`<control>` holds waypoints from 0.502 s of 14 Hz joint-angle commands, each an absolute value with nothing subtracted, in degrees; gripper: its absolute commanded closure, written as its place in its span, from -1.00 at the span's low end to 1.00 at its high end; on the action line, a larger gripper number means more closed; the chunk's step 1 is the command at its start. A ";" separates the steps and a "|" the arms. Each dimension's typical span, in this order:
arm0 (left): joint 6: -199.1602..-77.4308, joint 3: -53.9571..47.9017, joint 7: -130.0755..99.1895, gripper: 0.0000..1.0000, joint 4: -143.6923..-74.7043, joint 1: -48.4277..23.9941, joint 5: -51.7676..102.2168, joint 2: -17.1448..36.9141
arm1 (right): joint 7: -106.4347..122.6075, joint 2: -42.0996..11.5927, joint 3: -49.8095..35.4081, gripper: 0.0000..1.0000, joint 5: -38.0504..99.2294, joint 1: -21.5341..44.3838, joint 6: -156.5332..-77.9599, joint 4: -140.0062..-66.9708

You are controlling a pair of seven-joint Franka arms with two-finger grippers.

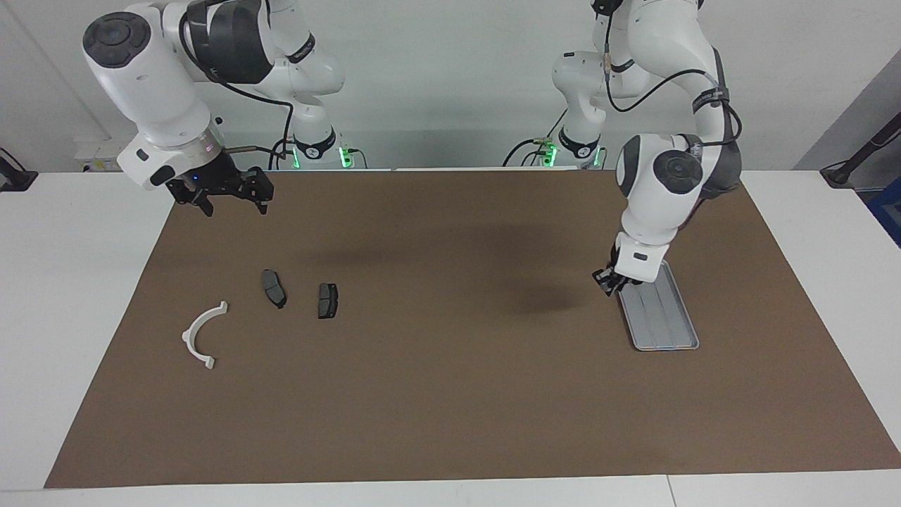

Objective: Pick bearing gear from pile to tray
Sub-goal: 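Carry the gear with the left gripper and lower it into the tray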

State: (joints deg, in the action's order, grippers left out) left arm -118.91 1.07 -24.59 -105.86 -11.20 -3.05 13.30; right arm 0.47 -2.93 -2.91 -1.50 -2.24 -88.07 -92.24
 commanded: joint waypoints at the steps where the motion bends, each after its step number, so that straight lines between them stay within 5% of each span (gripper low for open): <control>1: -124.17 0.35 -15.05 1.00 -109.33 -5.99 -2.64 12.83 | 0.35 -1.67 -3.34 -1.00 -1.93 -4.13 -88.95 -93.34; 7: -129.89 0.44 -10.99 1.00 -110.47 -2.82 -2.64 16.61 | 0.09 -1.49 -3.43 -1.00 -1.67 -4.57 -88.60 -93.25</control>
State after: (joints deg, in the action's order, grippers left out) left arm -127.38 0.96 -12.47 -109.50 -4.15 -3.03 15.99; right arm 0.46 -2.60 -2.77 -1.53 -3.86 -88.07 -92.23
